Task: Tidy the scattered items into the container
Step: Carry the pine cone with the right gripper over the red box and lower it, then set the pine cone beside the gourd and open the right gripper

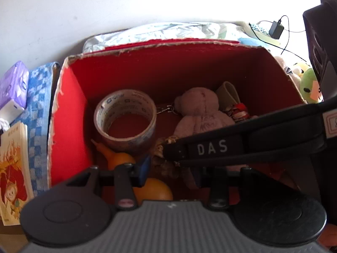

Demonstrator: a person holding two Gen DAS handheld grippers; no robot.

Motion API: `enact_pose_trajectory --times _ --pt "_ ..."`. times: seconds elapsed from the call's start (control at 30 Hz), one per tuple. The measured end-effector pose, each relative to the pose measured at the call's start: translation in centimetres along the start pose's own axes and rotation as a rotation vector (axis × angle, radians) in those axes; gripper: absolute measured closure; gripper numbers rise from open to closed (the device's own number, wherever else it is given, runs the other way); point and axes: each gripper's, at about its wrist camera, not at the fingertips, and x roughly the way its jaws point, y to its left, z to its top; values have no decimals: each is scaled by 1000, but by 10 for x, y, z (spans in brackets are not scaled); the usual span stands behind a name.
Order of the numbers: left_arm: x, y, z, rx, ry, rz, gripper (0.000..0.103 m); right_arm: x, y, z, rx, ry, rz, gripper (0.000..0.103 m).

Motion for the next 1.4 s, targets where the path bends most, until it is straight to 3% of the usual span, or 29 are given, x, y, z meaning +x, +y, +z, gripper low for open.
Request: enact_pose_trajectory --times 0.2,0.67,1.13,1.27,1.33,1.4 --pt "10 5 1 -16 19 14 62 8 -3 4 10 25 32 67" --pt "19 -3 3 -7 39 36 62 11 6 1 -28 26 -27 67" --pt "16 -1 3 -44 29 60 55 10 -2 0 9 24 10 66" --pt "14 -1 2 -49 22 74 48 8 0 0 6 19 3 65" --pt "14 0 2 -60 25 92 38 7 2 0 1 11 -7 66" --pt "15 3 1 -77 24 89 39 7 3 0 1 10 -8 66"
